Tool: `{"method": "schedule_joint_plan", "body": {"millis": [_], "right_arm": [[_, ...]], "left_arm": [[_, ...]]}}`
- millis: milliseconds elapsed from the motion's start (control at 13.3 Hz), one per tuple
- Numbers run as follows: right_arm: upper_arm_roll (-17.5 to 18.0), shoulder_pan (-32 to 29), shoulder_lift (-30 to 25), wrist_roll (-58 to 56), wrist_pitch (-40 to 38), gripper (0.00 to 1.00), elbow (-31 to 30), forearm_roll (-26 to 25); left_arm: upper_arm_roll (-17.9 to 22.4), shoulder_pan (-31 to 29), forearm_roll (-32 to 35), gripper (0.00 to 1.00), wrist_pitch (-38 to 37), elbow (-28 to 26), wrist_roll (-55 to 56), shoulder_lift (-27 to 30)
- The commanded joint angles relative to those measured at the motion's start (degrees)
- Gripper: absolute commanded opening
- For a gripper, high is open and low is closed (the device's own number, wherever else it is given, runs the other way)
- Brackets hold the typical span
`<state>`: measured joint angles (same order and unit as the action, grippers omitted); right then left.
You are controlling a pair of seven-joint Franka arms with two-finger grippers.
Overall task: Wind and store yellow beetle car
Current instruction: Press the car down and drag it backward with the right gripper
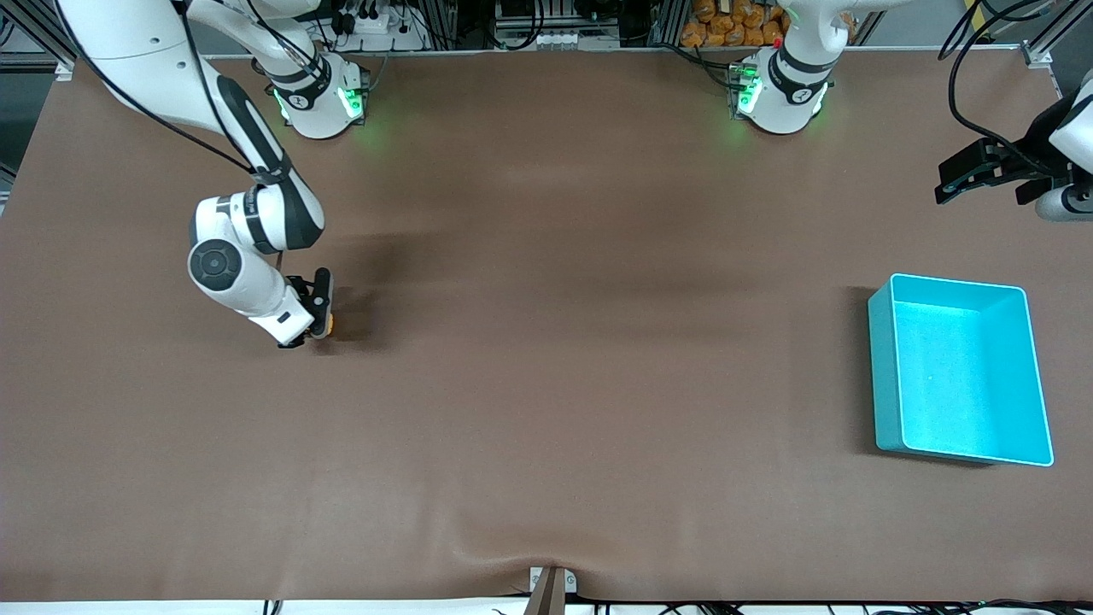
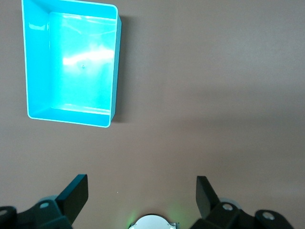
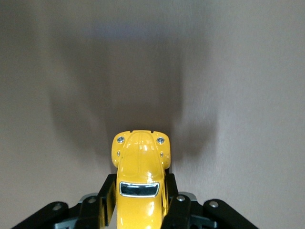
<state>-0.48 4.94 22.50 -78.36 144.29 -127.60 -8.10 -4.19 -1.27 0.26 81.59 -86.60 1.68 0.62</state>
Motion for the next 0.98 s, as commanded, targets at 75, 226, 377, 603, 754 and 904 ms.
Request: {"method": "schedule_joint_plan", "body": {"millis": [75, 226, 377, 603, 754, 904], "right_arm": [[0.5, -3.6, 1.8, -3.7, -0.1, 0.00, 0.3, -0.5], [0.4, -4.8, 2.2, -3.8, 0.2, 0.00, 0.5, -1.2], [0.4, -5.7, 2.7, -3.9, 0.6, 0.00, 0.5, -3.1], [0.3, -6.4, 2.8, -3.9, 1.3, 0.00, 0.4, -5.2], [0.2, -8.0, 2.8, -4.0, 1.4, 0.00, 0.5, -6.0], [0.2, -9.0, 2.8, -4.0, 1.4, 0.00, 0.5, -7.0]], "left_arm": [[-0.2, -0.5, -1.2, 1.00, -0.1, 0.6, 0.7, -0.2], [-0.2, -0.4, -1.2, 1.00, -0.1, 0.6, 0.7, -0.2], [-0.2, -0.5, -1.2, 1.00, -0.1, 0.6, 0.7, -0.2], [-0.2, -0.4, -1.2, 1.00, -0.1, 0.6, 0.7, -0.2], [-0.3, -0.4, -1.2, 1.00, -0.1, 0.6, 0.7, -0.2], [-0.3, -0.3, -1.2, 1.00, -0.1, 0.6, 0.7, -0.2]]}}
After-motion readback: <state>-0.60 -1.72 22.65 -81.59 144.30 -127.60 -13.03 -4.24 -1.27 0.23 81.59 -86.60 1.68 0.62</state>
